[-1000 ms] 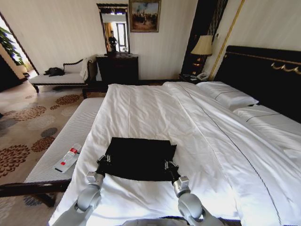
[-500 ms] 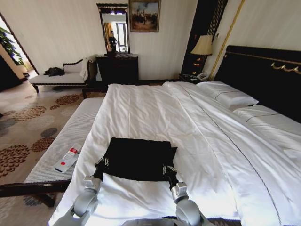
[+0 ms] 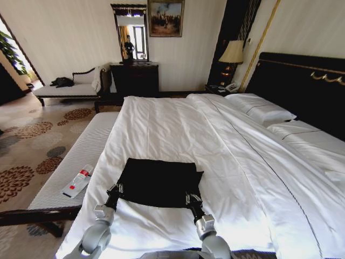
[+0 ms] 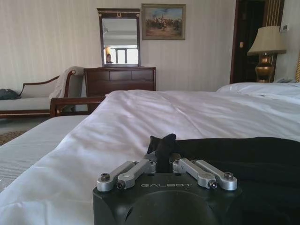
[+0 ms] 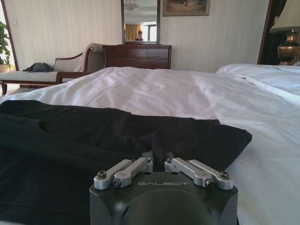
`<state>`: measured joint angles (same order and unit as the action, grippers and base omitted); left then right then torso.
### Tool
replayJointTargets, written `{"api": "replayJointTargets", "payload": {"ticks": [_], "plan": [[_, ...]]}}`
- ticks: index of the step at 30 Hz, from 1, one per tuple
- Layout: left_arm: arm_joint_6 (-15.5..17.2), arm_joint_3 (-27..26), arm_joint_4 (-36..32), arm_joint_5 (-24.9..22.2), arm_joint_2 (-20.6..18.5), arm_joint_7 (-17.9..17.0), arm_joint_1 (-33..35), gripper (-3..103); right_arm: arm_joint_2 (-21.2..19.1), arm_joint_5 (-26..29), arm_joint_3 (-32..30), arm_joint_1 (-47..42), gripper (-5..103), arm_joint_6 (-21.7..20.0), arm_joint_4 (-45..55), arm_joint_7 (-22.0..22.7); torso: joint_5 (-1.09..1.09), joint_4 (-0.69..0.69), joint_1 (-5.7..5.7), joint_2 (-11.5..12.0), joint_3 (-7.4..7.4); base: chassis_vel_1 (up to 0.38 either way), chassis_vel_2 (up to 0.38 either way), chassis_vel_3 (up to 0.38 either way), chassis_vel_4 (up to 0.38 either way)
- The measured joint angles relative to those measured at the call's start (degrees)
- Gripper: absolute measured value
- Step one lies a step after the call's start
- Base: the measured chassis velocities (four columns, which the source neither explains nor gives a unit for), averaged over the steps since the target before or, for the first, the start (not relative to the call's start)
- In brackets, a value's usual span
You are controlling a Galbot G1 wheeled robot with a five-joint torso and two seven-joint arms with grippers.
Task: Fold the clothes on the bed.
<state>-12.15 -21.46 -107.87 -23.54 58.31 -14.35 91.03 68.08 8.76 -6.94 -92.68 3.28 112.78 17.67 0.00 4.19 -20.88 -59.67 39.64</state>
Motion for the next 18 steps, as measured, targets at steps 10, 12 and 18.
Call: {"api": "replayJointTargets", "payload": {"ticks": [10, 12, 18], "plan": [[-0.18, -2.60, -5.20, 0.45, -1.32, 0.76, 4.84, 44, -2.80, 2.72, -3.05, -3.90, 42, 0.04, 6.90, 0.26, 0.01, 0.00, 0.00, 0.00, 0.00, 0.000, 0.000, 0.000, 0.000], [0.09, -4.21, -6.83, -1.57, -2.17, 0.82, 5.40, 56, -5.21, 5.40, -6.09, -5.72, 53, -0.37, 10.52, 0.54, 0.00, 0.00, 0.00, 0.00, 0.00, 0.000, 0.000, 0.000, 0.000], [3.19, -4.75, -6.67, -6.45, -4.10, 0.30, 0.42, 77, -9.73, 15.77, -11.47, -3.62, 70, -4.17, 13.72, 1.29, 0.01, 0.00, 0.01, 0.00, 0.00, 0.000, 0.000, 0.000, 0.000]]}}
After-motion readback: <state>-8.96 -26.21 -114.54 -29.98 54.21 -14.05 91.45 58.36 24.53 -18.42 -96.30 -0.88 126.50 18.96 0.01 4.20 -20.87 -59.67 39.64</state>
